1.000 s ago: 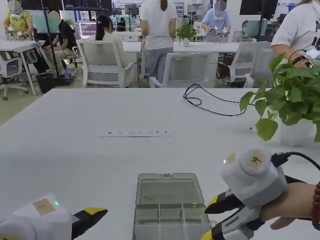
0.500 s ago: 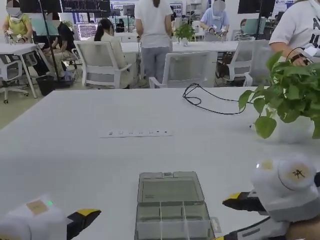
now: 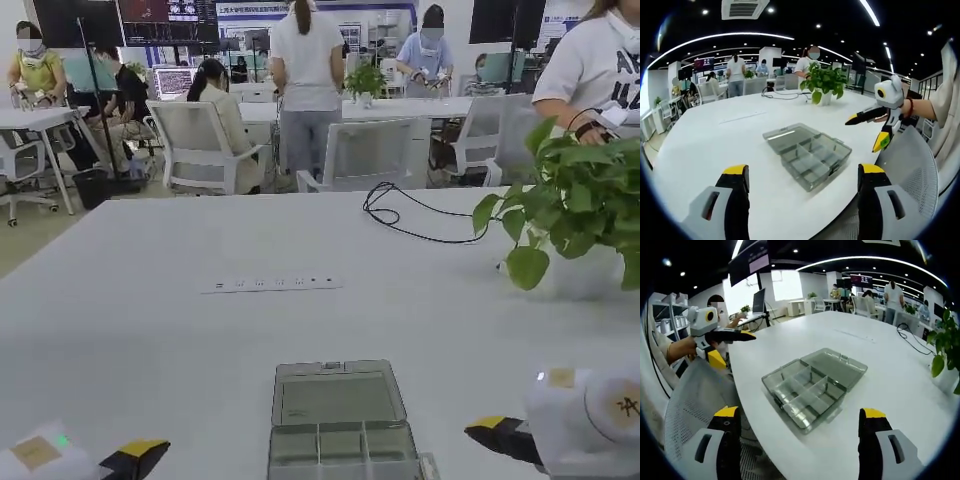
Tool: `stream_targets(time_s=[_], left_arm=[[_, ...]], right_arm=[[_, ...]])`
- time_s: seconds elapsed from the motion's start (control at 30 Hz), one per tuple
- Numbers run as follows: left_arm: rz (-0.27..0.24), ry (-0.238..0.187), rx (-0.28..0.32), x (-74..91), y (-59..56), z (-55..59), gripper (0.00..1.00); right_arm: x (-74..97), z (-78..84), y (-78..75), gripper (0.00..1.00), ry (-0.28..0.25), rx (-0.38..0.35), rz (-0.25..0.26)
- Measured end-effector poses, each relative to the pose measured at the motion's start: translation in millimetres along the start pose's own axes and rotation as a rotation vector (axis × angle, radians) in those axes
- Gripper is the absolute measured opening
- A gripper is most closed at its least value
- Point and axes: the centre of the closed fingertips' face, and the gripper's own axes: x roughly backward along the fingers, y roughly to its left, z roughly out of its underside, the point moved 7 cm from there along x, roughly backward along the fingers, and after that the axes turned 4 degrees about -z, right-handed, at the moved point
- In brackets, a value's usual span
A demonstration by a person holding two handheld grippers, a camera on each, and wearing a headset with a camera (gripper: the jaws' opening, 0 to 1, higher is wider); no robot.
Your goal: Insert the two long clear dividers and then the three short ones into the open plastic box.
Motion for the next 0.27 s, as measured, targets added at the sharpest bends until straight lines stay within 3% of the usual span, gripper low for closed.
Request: stream_targets(time_s=[0.27], left_arm=[[-0.025,0.001,0.025,2.5,2.8,-1.0,0.97]], right_arm=[[4.9,-4.8,-2.9,1.0,-0.043,0.004,0.029]])
